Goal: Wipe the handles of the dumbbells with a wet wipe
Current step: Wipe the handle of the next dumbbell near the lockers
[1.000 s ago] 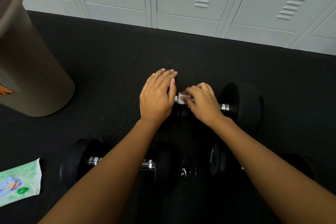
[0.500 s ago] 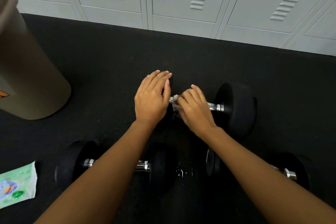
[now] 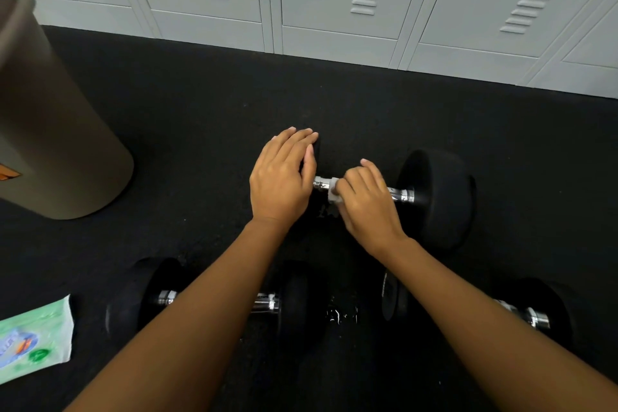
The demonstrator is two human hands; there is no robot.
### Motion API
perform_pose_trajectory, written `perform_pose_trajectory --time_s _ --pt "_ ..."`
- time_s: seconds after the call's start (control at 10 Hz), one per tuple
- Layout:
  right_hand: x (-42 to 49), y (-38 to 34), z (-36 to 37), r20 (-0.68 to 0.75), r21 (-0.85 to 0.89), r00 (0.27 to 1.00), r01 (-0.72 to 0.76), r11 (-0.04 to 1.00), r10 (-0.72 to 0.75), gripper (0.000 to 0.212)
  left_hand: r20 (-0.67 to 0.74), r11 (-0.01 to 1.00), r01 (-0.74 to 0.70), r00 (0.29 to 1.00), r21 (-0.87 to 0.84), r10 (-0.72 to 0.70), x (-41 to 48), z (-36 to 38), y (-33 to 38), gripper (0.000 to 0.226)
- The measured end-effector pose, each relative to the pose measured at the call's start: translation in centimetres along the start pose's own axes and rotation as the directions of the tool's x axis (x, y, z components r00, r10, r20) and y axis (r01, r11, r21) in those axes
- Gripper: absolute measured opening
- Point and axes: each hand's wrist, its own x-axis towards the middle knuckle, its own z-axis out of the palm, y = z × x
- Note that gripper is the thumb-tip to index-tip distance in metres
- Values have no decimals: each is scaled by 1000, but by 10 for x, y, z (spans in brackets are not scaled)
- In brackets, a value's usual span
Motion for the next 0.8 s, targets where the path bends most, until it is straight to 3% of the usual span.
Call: perform_pose_trajectory --time_s 0.1,0.2,0.3,0.4,0.5,0.6,0.7,0.8 --pt "7 -4 1 38 -47 997 71 996 -69 11 0 1000 -3 1000 -1 3 0 0 0 37" --pt "13 3 2 75 -12 997 -7 1000 8 7 2 1000 2 1000 -5 -2 0 0 1 36" --pt "26 17 -4 323 96 895 -355 930 308 24 0 1000 6 1000 -4 -6 0 -1 1 36" --pt "45 30 -11 629 115 659 -603 790 412 31 0 1000 7 1000 -1 -7 0 -1 0 36" --pt "50 30 -9 632 94 675 -554 827 381 29 3 1000 4 1000 0 -4 0 -1 1 36" --pt "38 27 -12 492 169 817 -429 888 301 18 1 1000 4 1000 -1 -4 0 -1 0 36" --pt "37 32 -14 509 213 799 -476 853 319 17 -5 1000 7 1000 0 -7 -1 0 0 35" --pt "48 36 -9 642 139 668 -584 800 376 26 -5 1000 7 1000 -5 -7 0 1 -1 36"
